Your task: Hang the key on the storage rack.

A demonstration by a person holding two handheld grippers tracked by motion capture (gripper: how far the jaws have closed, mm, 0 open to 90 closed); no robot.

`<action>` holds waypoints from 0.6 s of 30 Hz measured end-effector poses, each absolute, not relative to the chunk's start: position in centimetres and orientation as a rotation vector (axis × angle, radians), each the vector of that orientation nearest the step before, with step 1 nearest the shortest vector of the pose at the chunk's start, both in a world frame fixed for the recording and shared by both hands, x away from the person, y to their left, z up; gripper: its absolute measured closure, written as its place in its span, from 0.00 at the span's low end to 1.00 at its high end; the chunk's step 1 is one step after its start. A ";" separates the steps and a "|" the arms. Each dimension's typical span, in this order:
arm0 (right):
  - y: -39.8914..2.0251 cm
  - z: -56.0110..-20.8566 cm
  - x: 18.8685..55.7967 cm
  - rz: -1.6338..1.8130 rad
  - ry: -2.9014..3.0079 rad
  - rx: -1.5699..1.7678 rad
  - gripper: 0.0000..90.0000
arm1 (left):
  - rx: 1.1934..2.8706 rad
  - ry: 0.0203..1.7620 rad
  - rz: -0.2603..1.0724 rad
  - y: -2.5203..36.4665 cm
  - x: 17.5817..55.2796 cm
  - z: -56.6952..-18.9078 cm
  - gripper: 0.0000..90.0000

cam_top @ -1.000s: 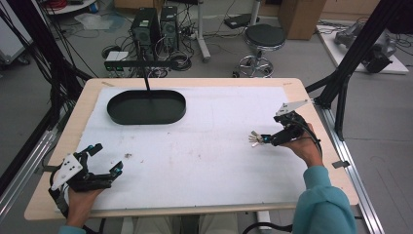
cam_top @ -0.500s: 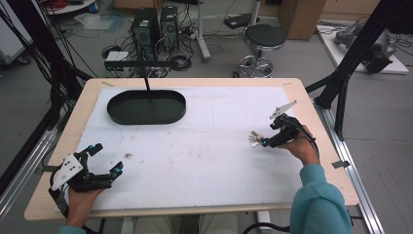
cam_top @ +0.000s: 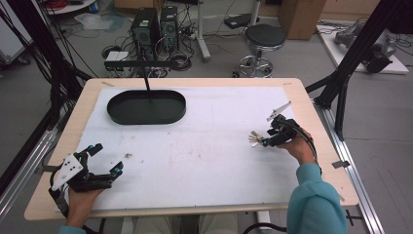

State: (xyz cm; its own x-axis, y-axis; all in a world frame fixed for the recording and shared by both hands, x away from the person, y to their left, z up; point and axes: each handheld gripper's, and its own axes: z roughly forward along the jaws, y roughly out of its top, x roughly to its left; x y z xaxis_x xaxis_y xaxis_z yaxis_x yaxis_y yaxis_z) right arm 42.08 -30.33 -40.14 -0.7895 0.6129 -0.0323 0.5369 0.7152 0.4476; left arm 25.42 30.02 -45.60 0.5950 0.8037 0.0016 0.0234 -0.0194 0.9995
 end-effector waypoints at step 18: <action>-30.2 -40.3 42.2 0.602 2.771 0.975 0.81 | 1.473 0.738 0.726 30.0 25.4 -45.6 0.02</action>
